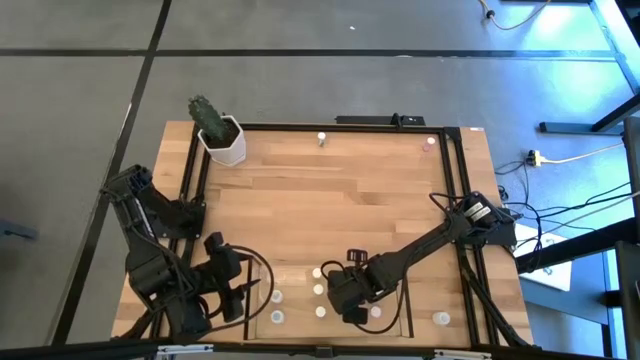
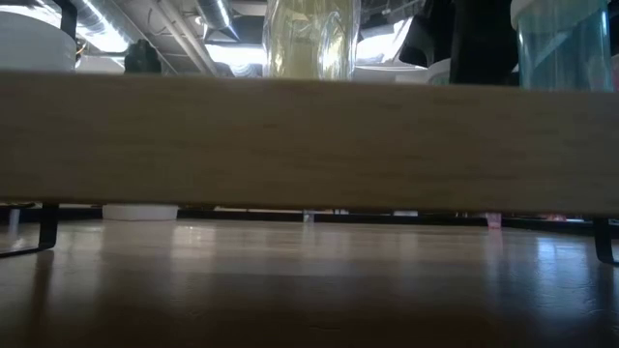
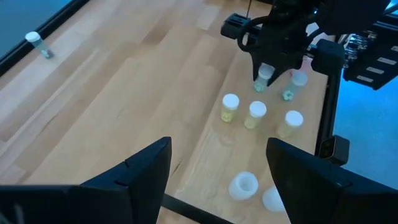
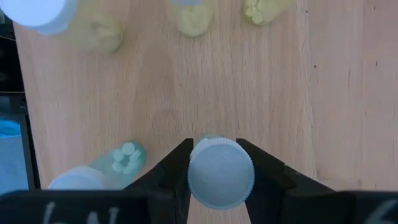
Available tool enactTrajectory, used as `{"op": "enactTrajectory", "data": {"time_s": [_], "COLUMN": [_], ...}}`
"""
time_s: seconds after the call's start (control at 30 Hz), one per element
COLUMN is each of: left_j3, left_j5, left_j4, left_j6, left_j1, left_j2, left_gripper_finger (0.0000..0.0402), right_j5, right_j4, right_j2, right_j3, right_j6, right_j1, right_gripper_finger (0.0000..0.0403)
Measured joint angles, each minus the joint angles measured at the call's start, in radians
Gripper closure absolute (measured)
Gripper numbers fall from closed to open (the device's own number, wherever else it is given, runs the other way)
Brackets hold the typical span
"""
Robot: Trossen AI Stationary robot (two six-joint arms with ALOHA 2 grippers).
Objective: Pick and place medicine bottles onto shelf by color
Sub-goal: Put the bottom blue pill bottle on the shelf aligned with the other blue pill bottle, then put the white pill bottle on the shelf aligned with the other white pill bottle
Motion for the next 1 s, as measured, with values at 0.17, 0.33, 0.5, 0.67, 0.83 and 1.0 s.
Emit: {"op": "enactTrajectory", "data": {"time_s": [0.17, 0.33, 0.5, 0.67, 0.83, 1.0], "left_j3": [0.0, 0.0, 0.0, 0.0, 0.0, 0.0], "left_j5": [0.0, 0.0, 0.0, 0.0, 0.0, 0.0], "left_j4": [0.001, 0.001, 0.001, 0.001, 0.001, 0.001], "left_j6": [0.0, 0.0, 0.0, 0.0, 0.0, 0.0], "left_j1": [0.0, 0.0, 0.0, 0.0, 0.0, 0.0], "left_j2": [0.0, 0.0, 0.0, 0.0, 0.0, 0.0], "left_gripper_finger": [0.0146, 0.0146, 0.0146, 0.0146, 0.0146, 0.0146], "right_j5": [0.0, 0.0, 0.0, 0.0, 0.0, -0.029], "right_j4": [-0.001, -0.001, -0.001, -0.002, -0.003, -0.008], "right_j2": [0.0, 0.0, 0.0, 0.0, 0.0, 0.0], "right_j3": [0.0, 0.0, 0.0, 0.0, 0.0, 0.0], "right_j6": [-0.001, 0.0, 0.0, 0.0, -0.005, -0.004], "right_j1": [0.0, 0.0, 0.0, 0.0, 0.0, -0.01], "right_gripper_finger": [0.0291, 0.0279, 0.0243, 0.0209, 0.0197, 0.0197]}}
